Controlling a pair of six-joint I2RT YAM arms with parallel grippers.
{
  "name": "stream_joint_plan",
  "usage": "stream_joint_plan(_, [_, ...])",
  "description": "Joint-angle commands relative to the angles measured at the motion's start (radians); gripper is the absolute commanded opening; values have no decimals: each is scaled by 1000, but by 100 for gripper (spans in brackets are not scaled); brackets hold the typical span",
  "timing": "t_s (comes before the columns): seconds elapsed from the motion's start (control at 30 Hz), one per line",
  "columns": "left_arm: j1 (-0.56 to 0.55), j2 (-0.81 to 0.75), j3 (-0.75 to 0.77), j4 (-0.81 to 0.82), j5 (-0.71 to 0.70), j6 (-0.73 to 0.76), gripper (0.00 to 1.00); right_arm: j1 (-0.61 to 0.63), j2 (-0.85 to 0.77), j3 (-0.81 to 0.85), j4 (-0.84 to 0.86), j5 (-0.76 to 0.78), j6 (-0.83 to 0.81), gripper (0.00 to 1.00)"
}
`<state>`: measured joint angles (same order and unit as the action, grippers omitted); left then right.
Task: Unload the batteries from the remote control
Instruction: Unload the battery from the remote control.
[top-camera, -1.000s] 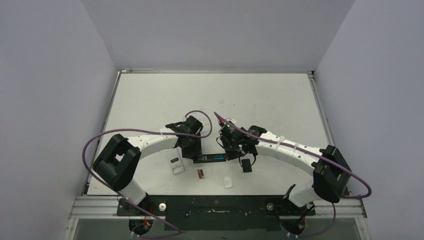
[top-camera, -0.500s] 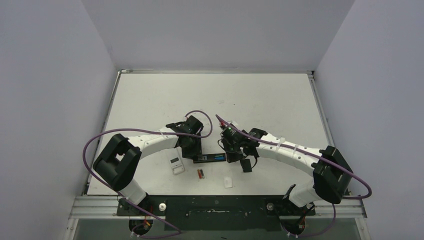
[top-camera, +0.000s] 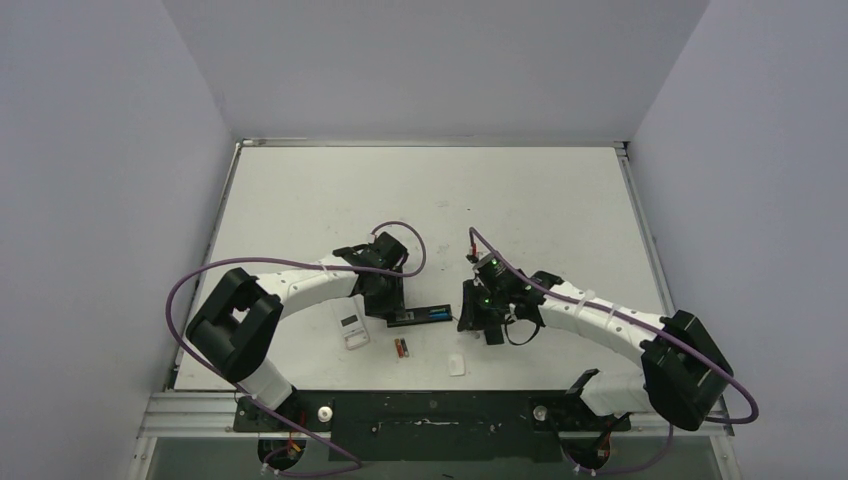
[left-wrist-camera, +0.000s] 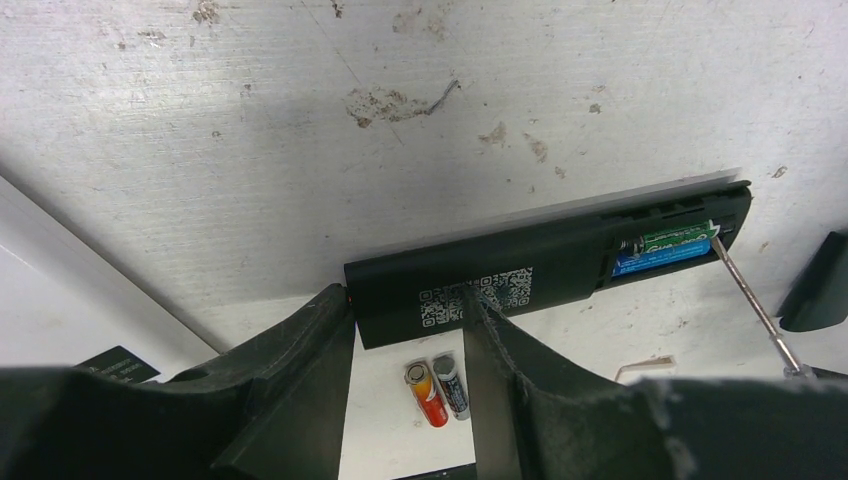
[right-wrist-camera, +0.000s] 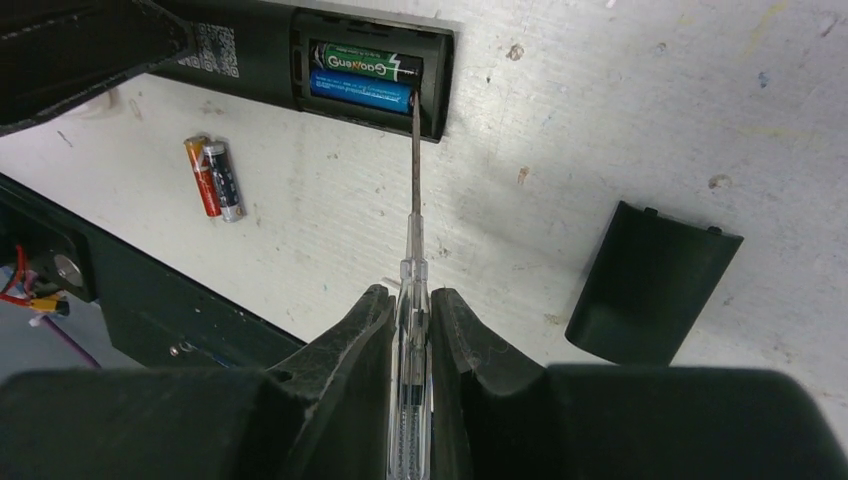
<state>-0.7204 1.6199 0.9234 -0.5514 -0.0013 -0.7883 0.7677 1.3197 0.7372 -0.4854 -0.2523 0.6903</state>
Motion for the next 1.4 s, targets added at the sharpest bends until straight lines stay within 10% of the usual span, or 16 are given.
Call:
stream_joint_plan(0.0, [-40, 90, -40, 66, -38, 11, 39, -56, -38, -51, 202, 43, 13, 5])
stream_joint_plan(1.37, [-71, 133, -24, 54, -66, 11, 38, -401, -191, -488, 753, -345, 328, 5])
